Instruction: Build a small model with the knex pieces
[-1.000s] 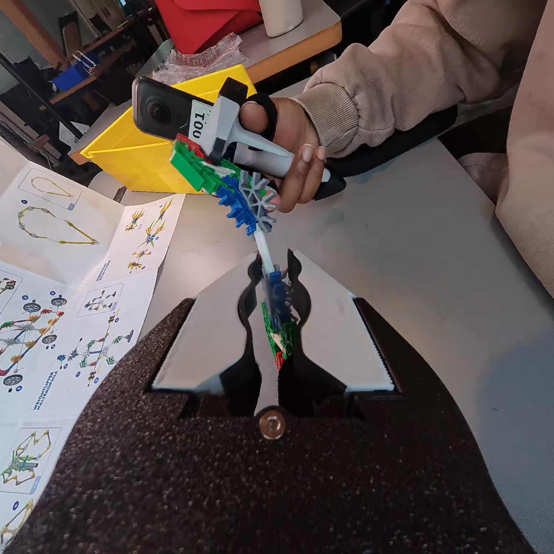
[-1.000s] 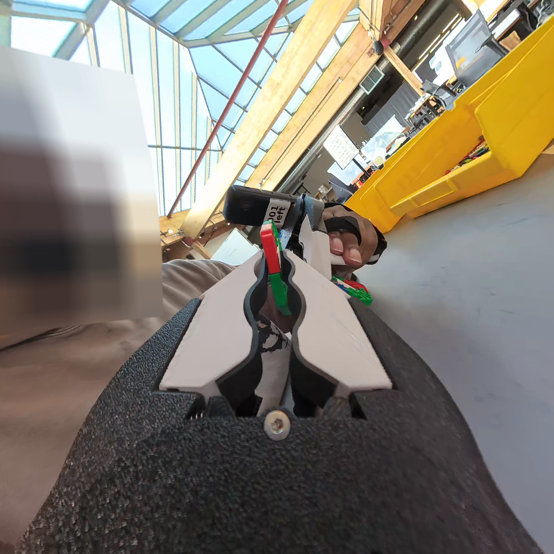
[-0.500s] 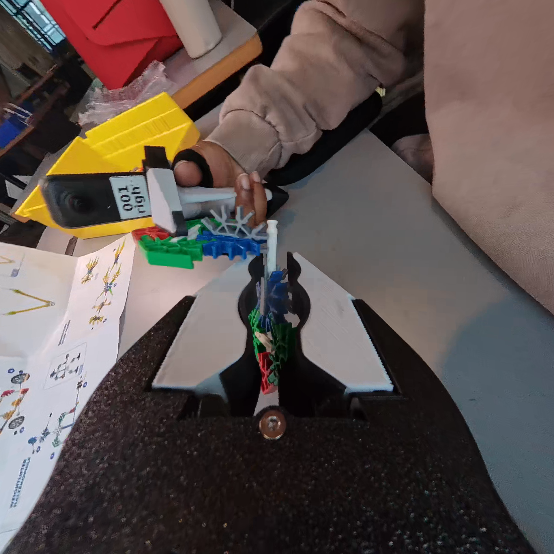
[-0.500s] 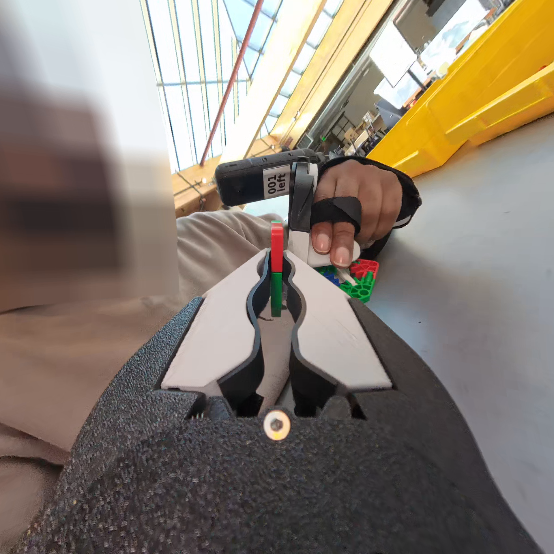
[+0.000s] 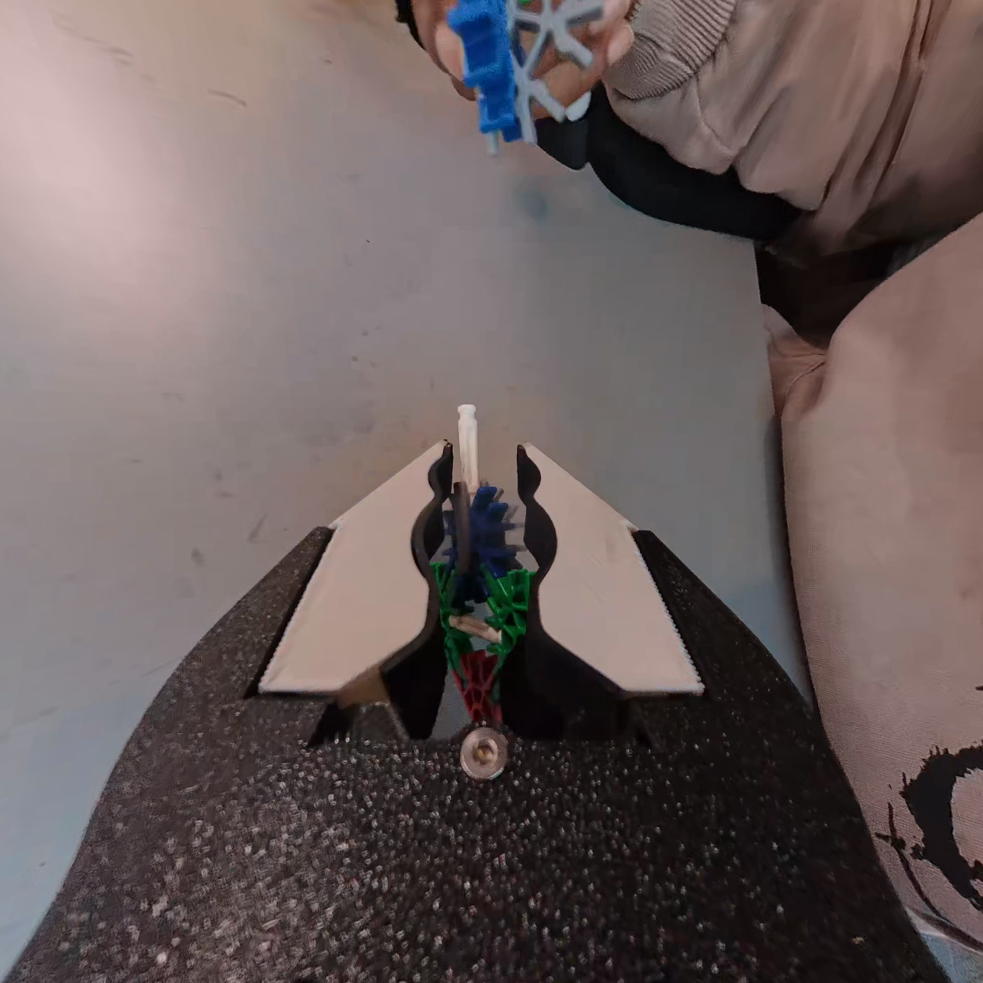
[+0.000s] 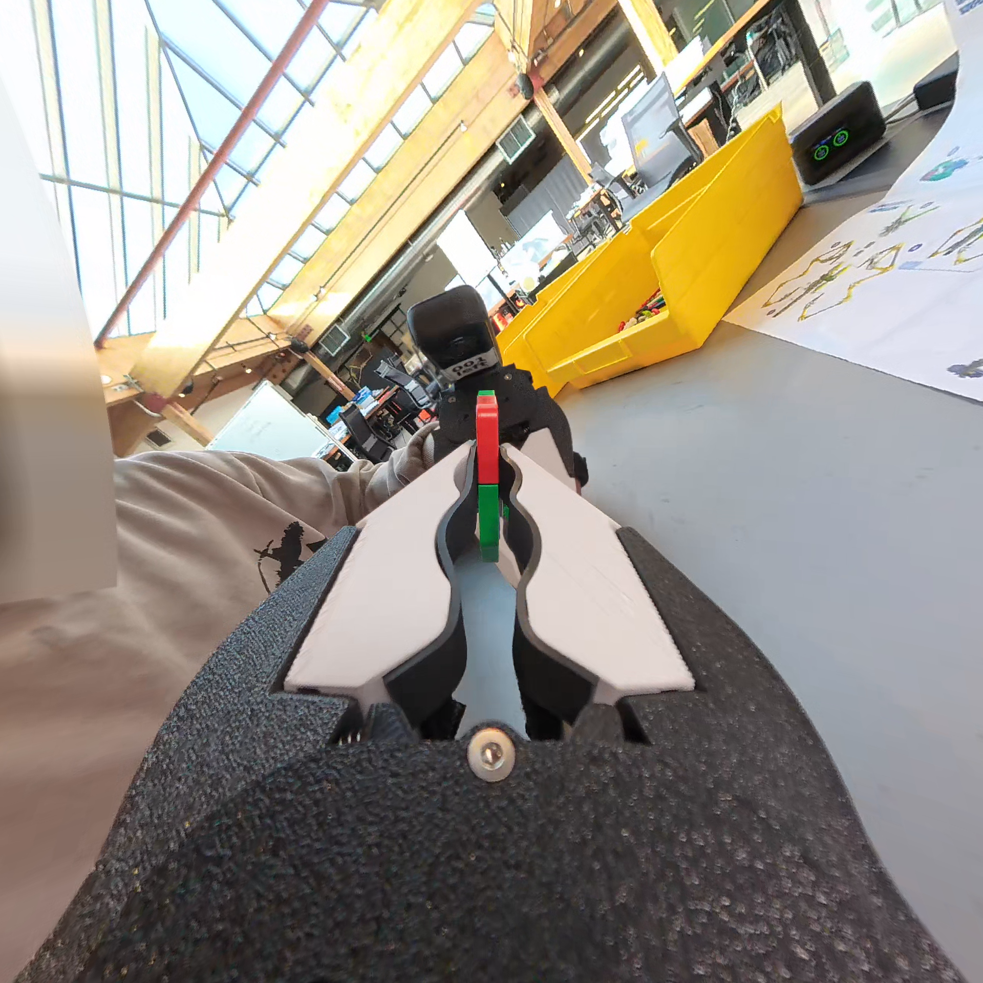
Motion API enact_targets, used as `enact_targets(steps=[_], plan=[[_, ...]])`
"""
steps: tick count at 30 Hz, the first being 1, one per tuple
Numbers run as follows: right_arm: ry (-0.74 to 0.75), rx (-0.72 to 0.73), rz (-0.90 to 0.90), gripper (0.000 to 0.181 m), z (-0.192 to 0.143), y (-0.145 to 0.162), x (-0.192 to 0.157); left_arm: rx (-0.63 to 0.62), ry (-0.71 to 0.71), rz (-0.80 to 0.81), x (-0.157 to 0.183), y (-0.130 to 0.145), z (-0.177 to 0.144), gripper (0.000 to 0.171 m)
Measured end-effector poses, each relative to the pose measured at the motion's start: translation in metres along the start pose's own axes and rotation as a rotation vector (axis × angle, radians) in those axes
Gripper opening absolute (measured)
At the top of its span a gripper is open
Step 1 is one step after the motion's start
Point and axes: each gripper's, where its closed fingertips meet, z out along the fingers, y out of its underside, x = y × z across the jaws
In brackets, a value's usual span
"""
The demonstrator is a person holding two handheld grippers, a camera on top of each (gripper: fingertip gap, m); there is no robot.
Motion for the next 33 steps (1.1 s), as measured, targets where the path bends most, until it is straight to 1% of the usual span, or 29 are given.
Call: enact_targets(steps=[4, 7, 10, 13, 15, 18, 20, 23, 24, 26, 28, 30, 33], plan=[[0.047, -0.029, -0.016, 0.004, 0.002, 0.007, 0.008, 0.069, -0.064, -0.043, -0.021, -0.006, -0.011, 0.04], [0.128, -0.06, -0.031, 0.004, 0.001, 0.012, 0.02, 0.115, -0.089, -0.04, -0.028, -0.012, -0.022, 0.043], [0.273, -0.154, -0.046, 0.005, -0.004, 0.025, 0.042, 0.139, -0.131, -0.012, -0.034, -0.016, -0.033, 0.045], [0.453, -0.287, -0.1, 0.005, -0.014, 0.043, 0.068, 0.131, -0.143, 0.003, -0.035, -0.014, -0.043, 0.045], [0.544, -0.366, -0.149, 0.005, -0.021, 0.051, 0.078, 0.104, -0.146, -0.004, -0.036, -0.009, -0.048, 0.045], [0.618, -0.399, -0.202, 0.008, -0.028, 0.05, 0.083, 0.045, -0.208, -0.016, -0.049, 0.004, -0.054, 0.047], [0.698, -0.395, -0.248, 0.018, -0.036, 0.043, 0.092, -0.002, -0.258, -0.028, -0.059, 0.013, -0.058, 0.048], [0.831, -0.338, -0.313, 0.05, -0.053, 0.023, 0.104, -0.049, -0.271, -0.033, -0.062, 0.023, -0.055, 0.048], [0.88, -0.321, -0.346, 0.055, -0.06, 0.015, 0.108, -0.053, -0.277, -0.022, -0.062, 0.022, -0.053, 0.048], [0.957, -0.284, -0.43, 0.059, -0.072, -0.001, 0.11, -0.06, -0.277, 0.005, -0.059, 0.021, -0.048, 0.048], [0.933, -0.228, -0.502, 0.058, -0.068, -0.013, 0.1, -0.067, -0.289, 0.042, -0.057, 0.019, -0.044, 0.042], [0.864, -0.19, -0.557, 0.057, -0.056, -0.019, 0.087, -0.082, -0.299, 0.08, -0.055, 0.018, -0.041, 0.033], [0.808, -0.225, -0.619, 0.058, -0.043, -0.012, 0.078, -0.131, -0.353, 0.149, -0.058, 0.022, -0.037, 0.019]])
